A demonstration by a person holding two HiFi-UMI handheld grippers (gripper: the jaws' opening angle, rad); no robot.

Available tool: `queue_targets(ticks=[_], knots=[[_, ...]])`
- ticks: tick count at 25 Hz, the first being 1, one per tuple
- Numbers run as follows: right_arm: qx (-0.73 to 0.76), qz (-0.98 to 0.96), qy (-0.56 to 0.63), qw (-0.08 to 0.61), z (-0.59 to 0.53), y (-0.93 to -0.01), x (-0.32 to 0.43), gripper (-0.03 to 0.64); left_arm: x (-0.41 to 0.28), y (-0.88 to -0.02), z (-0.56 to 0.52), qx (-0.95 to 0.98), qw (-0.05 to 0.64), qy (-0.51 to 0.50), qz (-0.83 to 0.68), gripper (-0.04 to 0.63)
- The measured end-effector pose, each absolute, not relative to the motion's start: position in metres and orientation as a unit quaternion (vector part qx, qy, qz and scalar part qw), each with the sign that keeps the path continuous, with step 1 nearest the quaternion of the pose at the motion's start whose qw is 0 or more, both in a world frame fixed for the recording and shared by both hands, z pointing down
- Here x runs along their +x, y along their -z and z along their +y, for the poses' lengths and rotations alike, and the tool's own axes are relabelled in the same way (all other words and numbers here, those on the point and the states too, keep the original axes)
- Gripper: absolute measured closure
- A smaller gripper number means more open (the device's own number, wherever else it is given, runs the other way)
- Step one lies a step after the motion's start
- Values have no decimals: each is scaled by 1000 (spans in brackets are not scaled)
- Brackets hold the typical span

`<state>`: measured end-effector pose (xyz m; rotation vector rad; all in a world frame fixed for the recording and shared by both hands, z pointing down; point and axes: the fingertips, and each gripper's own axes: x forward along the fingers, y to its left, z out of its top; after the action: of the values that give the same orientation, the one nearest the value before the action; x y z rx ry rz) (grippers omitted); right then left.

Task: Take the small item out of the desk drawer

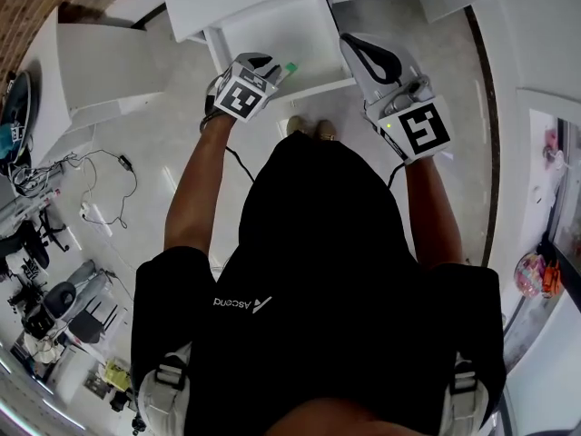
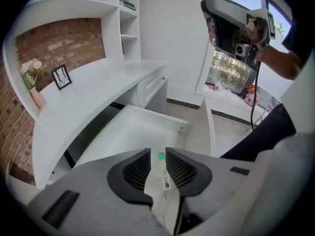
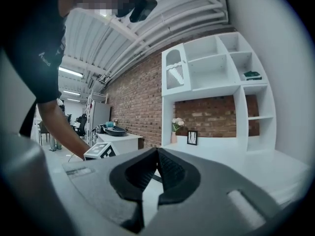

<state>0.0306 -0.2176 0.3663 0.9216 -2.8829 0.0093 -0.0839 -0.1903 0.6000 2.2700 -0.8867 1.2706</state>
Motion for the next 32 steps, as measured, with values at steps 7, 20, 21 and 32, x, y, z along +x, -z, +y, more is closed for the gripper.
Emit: queue_targets(ticks=[7, 20, 21, 32], knots=[[328, -941, -22, 79, -233, -377, 31, 615, -87, -661, -193, 793, 235, -498, -263, 444], [352, -929, -43, 110, -253, -402, 32, 615, -84, -730, -184, 764, 300, -538, -189, 391], [353, -928, -44, 111, -254, -404, 31, 615, -85, -734, -184, 762, 297, -545, -185, 391], [373, -917, -55, 127, -259, -419, 42, 615, -85, -759, -178, 752, 303, -564, -155, 429]])
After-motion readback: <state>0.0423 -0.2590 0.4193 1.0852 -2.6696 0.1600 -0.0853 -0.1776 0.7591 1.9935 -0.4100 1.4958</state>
